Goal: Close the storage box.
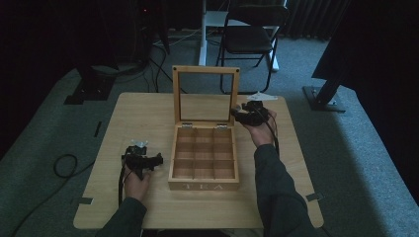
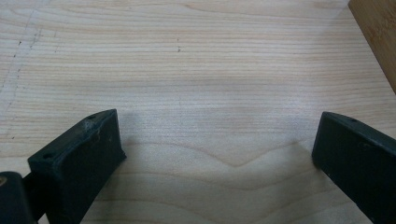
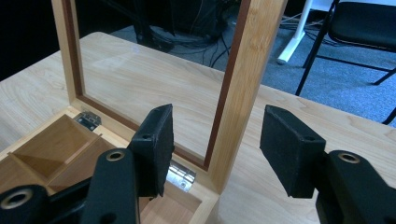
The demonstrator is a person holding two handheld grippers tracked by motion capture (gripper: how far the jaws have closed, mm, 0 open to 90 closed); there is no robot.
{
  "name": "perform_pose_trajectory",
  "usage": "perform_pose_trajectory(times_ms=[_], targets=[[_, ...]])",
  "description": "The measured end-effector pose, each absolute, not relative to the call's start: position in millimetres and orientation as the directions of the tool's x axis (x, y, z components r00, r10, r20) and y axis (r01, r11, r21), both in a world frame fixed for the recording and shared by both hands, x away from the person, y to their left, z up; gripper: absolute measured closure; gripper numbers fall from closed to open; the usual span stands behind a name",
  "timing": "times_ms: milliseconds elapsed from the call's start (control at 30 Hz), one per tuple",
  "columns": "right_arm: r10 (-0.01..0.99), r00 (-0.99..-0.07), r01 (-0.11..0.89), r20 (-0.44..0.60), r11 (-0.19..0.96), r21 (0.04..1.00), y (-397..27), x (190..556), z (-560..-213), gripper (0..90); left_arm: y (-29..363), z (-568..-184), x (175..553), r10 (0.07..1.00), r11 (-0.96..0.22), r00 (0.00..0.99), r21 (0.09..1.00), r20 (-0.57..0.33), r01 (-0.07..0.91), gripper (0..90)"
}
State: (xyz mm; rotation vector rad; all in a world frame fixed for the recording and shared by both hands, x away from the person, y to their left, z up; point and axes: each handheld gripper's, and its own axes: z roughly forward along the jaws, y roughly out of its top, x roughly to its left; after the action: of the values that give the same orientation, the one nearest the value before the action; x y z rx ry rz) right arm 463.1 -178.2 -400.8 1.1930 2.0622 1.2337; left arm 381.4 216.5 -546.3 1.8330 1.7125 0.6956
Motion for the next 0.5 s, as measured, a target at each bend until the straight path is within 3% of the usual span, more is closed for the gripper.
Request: perform_pose_trajectory(times_ms=[267,500], targets=[[0.859,-0.511,0.45,0.037,0.23,0.863,-177.2,475.4,-393.8,47.7,216.5,-546.3,381.5,0.998,-0.054,0.062,0.689,0.013,0.723,1.6],[0.862,-0.503,0.459,0.059,0.209,0.864,-177.0,487.2,-390.4,45.4,216.4,-546.3,381.4,0.998,-0.053,0.062,0.688,0.012,0.723,1.6]])
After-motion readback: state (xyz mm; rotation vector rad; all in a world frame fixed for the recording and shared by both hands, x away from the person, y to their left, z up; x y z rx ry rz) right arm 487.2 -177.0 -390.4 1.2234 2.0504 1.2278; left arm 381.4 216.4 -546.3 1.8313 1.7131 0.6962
